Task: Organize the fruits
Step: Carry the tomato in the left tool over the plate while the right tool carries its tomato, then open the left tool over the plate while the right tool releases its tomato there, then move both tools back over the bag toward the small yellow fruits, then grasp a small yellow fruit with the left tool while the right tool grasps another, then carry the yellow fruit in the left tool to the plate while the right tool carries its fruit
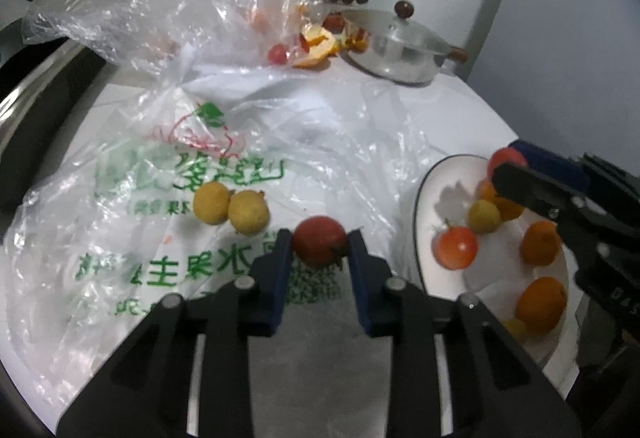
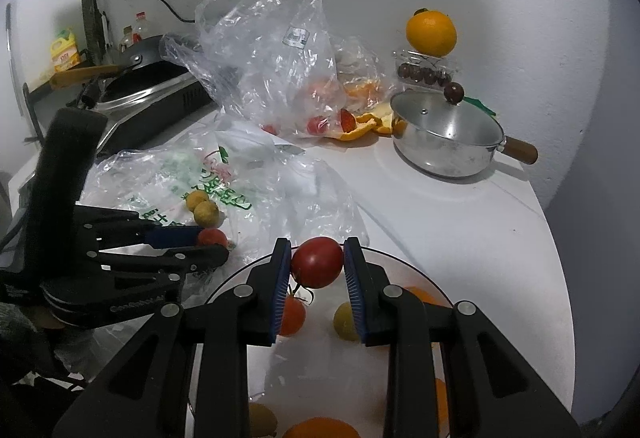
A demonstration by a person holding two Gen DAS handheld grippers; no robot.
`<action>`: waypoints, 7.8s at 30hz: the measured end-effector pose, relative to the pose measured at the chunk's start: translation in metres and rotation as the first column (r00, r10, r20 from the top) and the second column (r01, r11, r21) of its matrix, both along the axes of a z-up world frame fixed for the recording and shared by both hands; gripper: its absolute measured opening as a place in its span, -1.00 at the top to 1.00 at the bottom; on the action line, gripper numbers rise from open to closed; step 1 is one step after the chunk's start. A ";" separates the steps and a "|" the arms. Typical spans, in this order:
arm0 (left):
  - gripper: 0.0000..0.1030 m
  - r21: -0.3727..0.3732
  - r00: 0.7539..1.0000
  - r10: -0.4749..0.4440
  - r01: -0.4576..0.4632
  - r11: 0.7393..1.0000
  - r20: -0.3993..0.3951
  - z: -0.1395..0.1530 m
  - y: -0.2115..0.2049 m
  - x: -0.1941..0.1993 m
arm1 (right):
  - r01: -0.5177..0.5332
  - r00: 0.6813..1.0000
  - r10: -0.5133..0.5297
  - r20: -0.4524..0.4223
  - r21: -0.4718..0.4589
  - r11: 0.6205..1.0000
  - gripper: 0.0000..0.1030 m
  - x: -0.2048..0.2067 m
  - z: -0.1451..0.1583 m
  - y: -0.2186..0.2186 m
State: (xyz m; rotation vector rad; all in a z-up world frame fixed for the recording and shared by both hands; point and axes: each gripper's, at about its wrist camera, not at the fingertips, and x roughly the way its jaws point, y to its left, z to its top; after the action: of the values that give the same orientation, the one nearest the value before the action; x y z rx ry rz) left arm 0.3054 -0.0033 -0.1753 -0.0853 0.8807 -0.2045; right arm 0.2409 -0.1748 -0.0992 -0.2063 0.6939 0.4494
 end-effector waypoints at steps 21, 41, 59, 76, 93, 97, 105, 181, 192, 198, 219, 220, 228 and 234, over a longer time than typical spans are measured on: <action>0.44 0.004 0.988 -0.043 0.043 0.999 0.145 0.054 -0.017 -0.055 | 0.033 0.997 -0.032 0.064 -0.015 0.999 0.44 -0.045 0.025 -0.008; 0.44 0.022 0.985 -0.122 0.120 0.993 0.118 0.045 -0.060 -0.058 | 0.066 0.997 -0.067 0.040 0.010 0.998 0.44 -0.051 0.016 -0.043; 0.41 0.018 0.983 -0.178 0.177 0.984 0.039 0.026 -0.080 -0.043 | 0.049 0.997 -0.048 -0.052 0.023 0.999 0.44 -0.035 -0.013 -0.049; 0.04 0.010 0.987 -0.139 0.139 0.990 0.075 0.036 -0.062 -0.053 | 0.060 0.996 -0.059 -0.073 0.008 0.998 0.44 -0.029 -0.013 -0.040; 0.03 0.004 0.989 -0.061 0.061 0.998 0.134 0.047 -0.022 -0.072 | 0.046 0.998 -0.047 -0.046 -0.029 0.999 0.43 -0.043 -0.002 -0.014; 0.03 -0.001 0.988 -0.033 0.034 0.999 0.149 0.050 -0.010 -0.076 | 0.041 0.998 -0.043 -0.042 -0.037 0.998 0.43 -0.044 0.001 -0.006; 0.02 -0.003 0.985 0.020 -0.020 1.000 0.173 0.052 0.019 -0.082 | 0.025 0.999 -0.026 -0.034 -0.054 0.998 0.28 -0.045 0.007 0.013; 0.01 0.066 0.993 0.069 -0.075 0.995 0.098 0.018 0.082 -0.005 | -0.087 0.989 0.070 -0.130 -0.133 0.987 0.44 0.037 -0.020 0.118; 0.02 0.152 0.999 0.003 -0.010 0.988 0.047 0.006 0.048 0.028 | -0.104 0.993 0.100 -0.058 -0.065 0.992 0.44 0.033 -0.007 0.082; 0.12 0.178 1.000 -0.022 0.021 0.984 0.002 -0.007 0.034 0.043 | -0.099 0.994 0.097 -0.041 -0.043 0.994 0.44 0.037 -0.007 0.067; 0.43 0.120 0.999 -0.019 0.013 0.993 0.047 0.010 0.034 0.021 | -0.053 0.998 0.054 0.019 -0.035 0.998 0.44 0.010 0.017 0.043; 0.43 0.117 0.998 -0.022 0.016 0.993 0.054 0.014 0.033 0.018 | -0.052 0.998 0.053 0.021 -0.035 0.998 0.44 0.008 0.018 0.042; 0.43 0.105 0.992 -0.043 0.031 0.994 0.118 0.040 0.019 -0.009 | -0.038 0.999 0.039 0.038 -0.042 0.998 0.44 -0.010 0.026 0.032; 0.43 0.102 0.985 -0.070 0.055 0.993 0.155 0.053 0.001 -0.025 | -0.025 0.999 0.027 0.045 -0.043 0.999 0.44 -0.021 0.029 0.022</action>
State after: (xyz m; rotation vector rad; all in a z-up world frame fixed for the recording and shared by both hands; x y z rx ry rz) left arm 0.2808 -0.0018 -0.1218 0.0496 0.7340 -0.2236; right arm 0.2196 -0.1531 -0.0702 -0.2649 0.6566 0.4540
